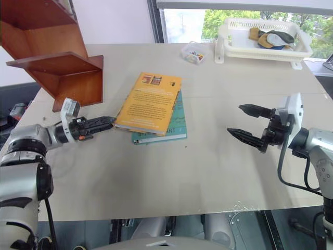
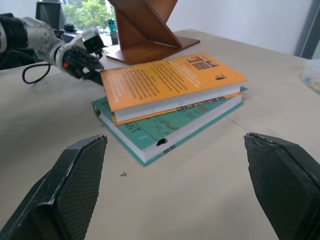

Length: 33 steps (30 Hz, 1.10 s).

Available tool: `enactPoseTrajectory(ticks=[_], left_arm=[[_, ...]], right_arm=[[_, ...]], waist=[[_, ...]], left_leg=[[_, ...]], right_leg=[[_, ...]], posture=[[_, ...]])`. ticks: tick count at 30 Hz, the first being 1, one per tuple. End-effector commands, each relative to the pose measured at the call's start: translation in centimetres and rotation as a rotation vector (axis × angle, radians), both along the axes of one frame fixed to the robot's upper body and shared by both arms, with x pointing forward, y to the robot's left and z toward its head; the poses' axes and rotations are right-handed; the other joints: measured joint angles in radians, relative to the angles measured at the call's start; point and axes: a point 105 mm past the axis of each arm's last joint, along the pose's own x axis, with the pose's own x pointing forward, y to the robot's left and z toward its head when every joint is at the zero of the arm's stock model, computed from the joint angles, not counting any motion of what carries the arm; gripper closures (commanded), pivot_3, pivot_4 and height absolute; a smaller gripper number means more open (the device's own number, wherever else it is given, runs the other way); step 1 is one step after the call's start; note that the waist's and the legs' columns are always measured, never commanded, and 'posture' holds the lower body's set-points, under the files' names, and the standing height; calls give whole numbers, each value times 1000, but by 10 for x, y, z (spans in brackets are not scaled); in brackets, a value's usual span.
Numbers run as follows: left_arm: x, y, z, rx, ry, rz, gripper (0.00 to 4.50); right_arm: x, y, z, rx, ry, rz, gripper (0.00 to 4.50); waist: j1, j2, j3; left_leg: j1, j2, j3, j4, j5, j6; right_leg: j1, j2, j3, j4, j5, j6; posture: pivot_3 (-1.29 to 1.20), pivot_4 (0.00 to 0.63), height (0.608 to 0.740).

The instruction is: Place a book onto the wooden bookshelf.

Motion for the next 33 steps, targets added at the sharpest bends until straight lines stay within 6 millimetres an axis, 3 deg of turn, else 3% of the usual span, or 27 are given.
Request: enactPoseTrajectory(ticks=[1, 7, 11, 14, 18, 31, 33], left_arm=[[-10, -7, 14, -50, -49, -68, 1149], [-12, -6, 20, -100, -75, -49, 1149], [-2, 2, 16, -54, -68, 17, 1149], [13, 3, 12, -9, -65, 82, 1149], [30, -5, 17, 5, -81, 113, 1149], [37, -34, 11, 5, -57, 14, 1149], [37, -36, 13, -7, -58, 7, 1675]], right_arm=[[-1, -1, 11, -12, -54, 13, 0], [-1, 1, 10, -6, -51, 27, 0], [-3, 2, 10, 1, -29, 67, 0], [-19, 6, 9, 5, 37, 177, 0], [-42, 11, 10, -15, 128, 308, 0], [-49, 11, 11, -27, 123, 268, 0], [-48, 10, 11, -31, 121, 262, 0]], waist=[[0, 0, 0], [2, 0, 0], [2, 0, 0], [2, 0, 0], [8, -1, 0], [1, -2, -1], [2, -2, -1]], left_leg=[[0, 0, 0, 0, 0, 0], [0, 0, -1, 0, 0, 0], [1, 0, -1, 0, 0, 0], [0, -1, 0, 0, 0, -1], [-1, -1, -1, 1, 1, -1], [-1, -1, 0, 1, 0, 0], [-1, -1, 0, 1, 0, 0]], right_leg=[[0, 0, 1, 0, 0, 0], [0, -1, 2, 0, 0, 0], [0, 0, 1, 1, 0, 0], [0, 0, -2, 0, 0, 0], [0, 0, -3, -1, 0, 0], [0, 0, -2, 0, 0, 0], [0, 0, -2, 0, 0, 0]], posture=[[0, 150, 740], [0, 150, 740], [0, 150, 740], [0, 150, 740], [0, 150, 740], [0, 150, 740], [0, 150, 740]])
